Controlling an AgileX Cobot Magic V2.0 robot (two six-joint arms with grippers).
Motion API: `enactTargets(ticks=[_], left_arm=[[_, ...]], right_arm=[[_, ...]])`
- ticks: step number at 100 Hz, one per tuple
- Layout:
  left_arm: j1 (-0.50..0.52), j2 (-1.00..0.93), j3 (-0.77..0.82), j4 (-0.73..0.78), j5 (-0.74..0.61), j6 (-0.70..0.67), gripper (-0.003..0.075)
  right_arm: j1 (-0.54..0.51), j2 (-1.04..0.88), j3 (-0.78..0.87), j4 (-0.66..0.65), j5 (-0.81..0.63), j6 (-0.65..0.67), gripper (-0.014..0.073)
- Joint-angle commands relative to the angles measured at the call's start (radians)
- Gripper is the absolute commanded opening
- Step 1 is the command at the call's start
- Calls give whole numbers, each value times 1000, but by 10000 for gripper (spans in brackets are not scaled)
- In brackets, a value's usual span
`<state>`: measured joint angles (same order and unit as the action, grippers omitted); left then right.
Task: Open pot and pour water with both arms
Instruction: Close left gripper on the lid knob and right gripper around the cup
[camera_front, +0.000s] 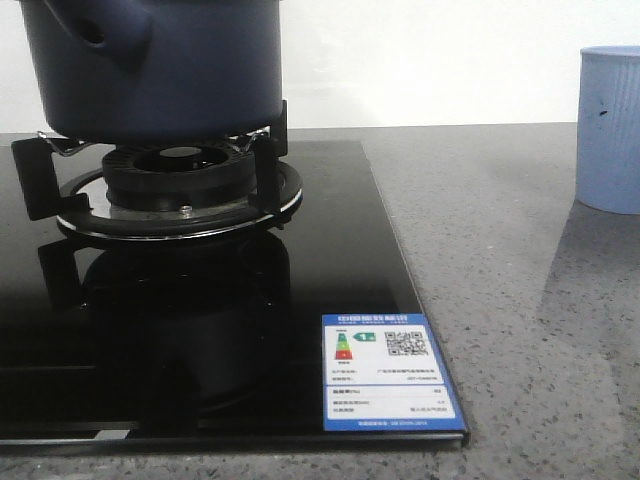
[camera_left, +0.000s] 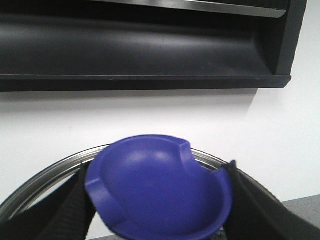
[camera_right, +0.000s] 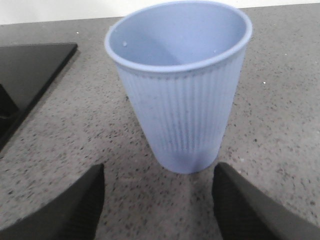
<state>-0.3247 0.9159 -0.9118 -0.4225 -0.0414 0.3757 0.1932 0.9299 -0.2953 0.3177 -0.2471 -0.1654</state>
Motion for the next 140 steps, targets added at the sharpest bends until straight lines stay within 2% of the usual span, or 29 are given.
enactTargets(ticks=[1,8,20,28,47,83,124,134,140], left_arm=[[2,-18,-36,4,-96,0,403],[2,-18,-36,4,-96,0,403],[2,-18,-36,4,-96,0,403],[2,-18,-36,4,-96,0,403],[2,-18,-36,4,-96,0,403],[2,-18,-36,4,-96,0,403],[2,-18,-36,4,-96,0,403],[2,-18,-36,4,-96,0,403],[2,-18,-36,4,-96,0,403]], right_arm=[[4,67,-28,-19,-171,-11,423],[5,117,-28,-21,-227,-11,446],[5,175,-29,-21,-282,-4,573],[5,207,-32,-21,-295,-3,623],[5,260,-33,-21,-380,-3,622],[-5,388,-156,-12,-370,-3,622],[-13,443,-169,6,-431,-3,620],[-13,443,-169,6,-415,-3,593],[-13,443,-169,6,-413,-3,531]])
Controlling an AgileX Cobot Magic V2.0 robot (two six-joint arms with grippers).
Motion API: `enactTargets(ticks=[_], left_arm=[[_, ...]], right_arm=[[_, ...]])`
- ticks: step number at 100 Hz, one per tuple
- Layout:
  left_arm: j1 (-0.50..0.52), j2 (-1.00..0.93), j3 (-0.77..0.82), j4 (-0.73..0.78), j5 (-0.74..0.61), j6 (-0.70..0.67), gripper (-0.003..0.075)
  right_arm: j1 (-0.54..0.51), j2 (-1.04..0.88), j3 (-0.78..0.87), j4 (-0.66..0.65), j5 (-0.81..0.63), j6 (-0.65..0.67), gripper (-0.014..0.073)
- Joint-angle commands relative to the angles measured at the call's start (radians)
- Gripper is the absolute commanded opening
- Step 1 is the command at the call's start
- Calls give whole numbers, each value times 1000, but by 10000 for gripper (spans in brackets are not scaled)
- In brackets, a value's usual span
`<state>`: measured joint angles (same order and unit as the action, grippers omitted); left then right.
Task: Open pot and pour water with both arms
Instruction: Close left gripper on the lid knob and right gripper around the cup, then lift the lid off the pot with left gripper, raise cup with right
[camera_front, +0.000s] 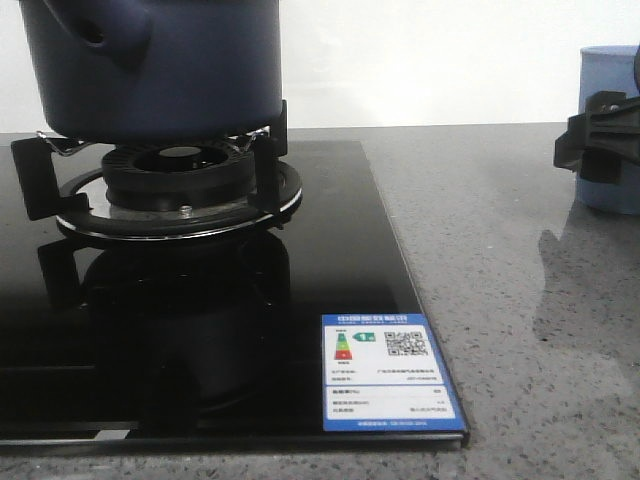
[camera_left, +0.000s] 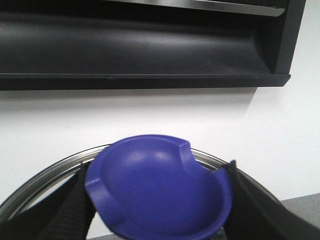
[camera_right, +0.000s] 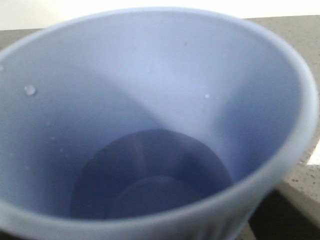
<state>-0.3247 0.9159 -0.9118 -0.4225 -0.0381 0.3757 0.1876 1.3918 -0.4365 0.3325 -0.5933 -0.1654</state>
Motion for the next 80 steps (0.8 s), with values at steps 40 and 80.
enactTargets(ticks=[40,80], left_arm=[[2,-18,-36,4,-100,0,403],[2,-14,-36,6,-100,0,403]], right_arm=[[-7,-44,-27,-32,-44,-3,367],[-3,-230,-226,-224,398,-3,367]])
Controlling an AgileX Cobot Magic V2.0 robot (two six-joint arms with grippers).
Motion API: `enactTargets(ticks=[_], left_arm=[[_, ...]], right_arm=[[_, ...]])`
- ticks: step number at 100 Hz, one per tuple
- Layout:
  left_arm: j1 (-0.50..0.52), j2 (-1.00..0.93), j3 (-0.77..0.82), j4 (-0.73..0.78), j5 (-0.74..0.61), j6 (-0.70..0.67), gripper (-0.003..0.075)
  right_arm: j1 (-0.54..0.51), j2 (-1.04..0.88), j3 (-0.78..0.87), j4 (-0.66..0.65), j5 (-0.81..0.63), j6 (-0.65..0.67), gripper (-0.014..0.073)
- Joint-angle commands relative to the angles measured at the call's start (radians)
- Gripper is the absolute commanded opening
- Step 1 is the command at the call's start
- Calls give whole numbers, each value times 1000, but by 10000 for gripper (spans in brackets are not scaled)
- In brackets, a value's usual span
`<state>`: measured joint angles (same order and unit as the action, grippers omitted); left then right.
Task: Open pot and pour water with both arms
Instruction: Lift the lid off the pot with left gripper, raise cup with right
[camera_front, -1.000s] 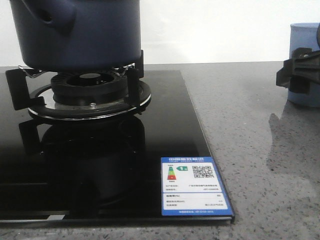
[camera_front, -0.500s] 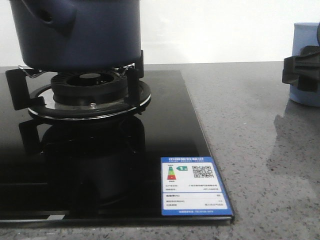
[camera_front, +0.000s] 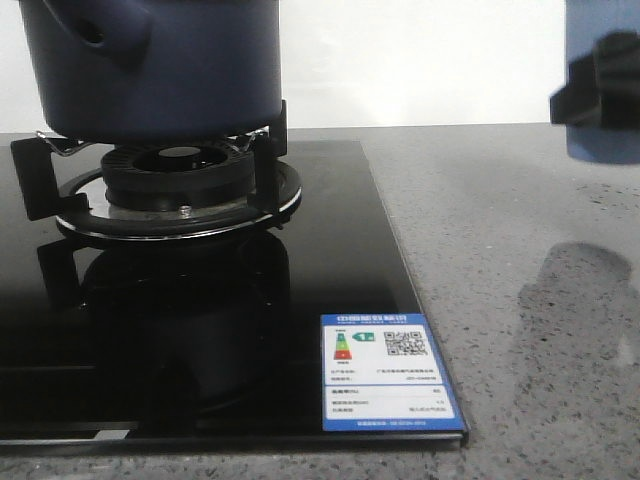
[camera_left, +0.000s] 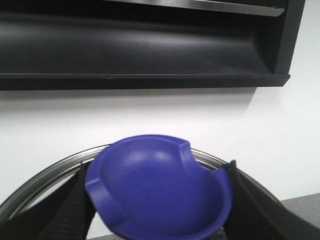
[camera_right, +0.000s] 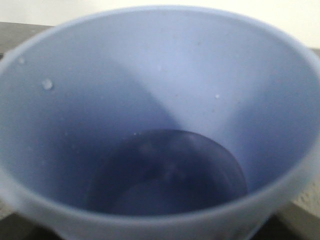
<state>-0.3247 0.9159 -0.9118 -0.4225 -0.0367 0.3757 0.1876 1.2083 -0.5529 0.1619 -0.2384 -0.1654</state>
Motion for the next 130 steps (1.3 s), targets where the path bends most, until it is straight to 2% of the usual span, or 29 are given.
enactTargets(ticks=[1,14,56,104,130], left_arm=[[2,-14,-36,6,-101,0,403],[2,-14,-36,8,-101,0,403],[2,-14,-36,8,-101,0,403],[2,-14,-36,8,-101,0,403],[2,-14,-36,8,-101,0,403]], right_arm=[[0,-49,-118,-60,54,-3,367],[48,-55,-285,-121,258,-3,367],[250,103,-692,-276,589,-11,367],[456,347,-1078,-626,927,-11,367],[530,430,-1145,-895,984,-11,367]])
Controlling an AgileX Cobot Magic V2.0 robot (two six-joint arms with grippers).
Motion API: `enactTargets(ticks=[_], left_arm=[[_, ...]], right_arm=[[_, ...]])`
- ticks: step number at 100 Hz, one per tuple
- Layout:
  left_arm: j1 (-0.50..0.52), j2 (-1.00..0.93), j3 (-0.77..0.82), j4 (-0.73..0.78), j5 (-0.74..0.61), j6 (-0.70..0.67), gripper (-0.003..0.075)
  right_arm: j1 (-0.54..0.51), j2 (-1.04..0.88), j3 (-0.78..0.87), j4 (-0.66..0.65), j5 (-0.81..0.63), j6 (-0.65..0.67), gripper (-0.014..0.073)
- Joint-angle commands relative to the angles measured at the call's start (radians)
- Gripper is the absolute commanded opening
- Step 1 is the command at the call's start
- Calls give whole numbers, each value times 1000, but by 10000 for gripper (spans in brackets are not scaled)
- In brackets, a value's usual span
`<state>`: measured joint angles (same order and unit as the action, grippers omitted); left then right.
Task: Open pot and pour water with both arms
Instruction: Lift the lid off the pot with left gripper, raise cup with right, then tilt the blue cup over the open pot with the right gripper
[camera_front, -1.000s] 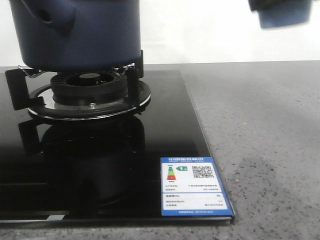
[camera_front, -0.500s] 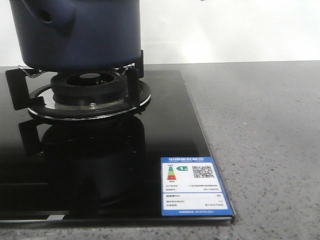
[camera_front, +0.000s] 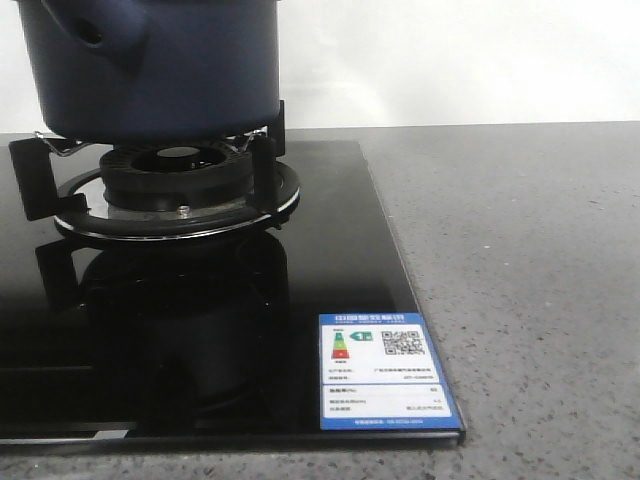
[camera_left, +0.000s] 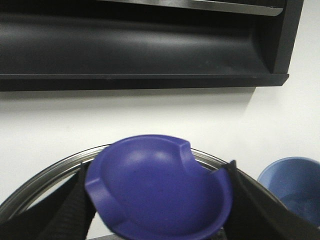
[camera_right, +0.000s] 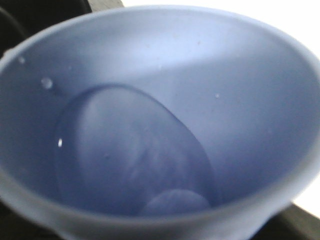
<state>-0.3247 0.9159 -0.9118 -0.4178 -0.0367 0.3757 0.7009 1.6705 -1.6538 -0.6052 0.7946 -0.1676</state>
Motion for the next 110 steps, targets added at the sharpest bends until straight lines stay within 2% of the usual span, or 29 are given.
enactTargets(ticks=[1,20,42,67,110], left_arm=[[2,-14,-36,3,-101,0,403],[2,-14,-36,3,-89,0,403],[2,-14,-36,3,-79,0,403],[2,-14,-36,3,-79,0,403],[2,-14,-36,3,-88,0,403]], right_arm=[[20,-30,-44,-139,-49,-8,367],[38,-11,-44,-274,-47,-8,367],[38,0,-44,-364,-49,-10,367],[38,4,-44,-413,-69,-140,367],[38,4,-44,-633,-165,-160,367]])
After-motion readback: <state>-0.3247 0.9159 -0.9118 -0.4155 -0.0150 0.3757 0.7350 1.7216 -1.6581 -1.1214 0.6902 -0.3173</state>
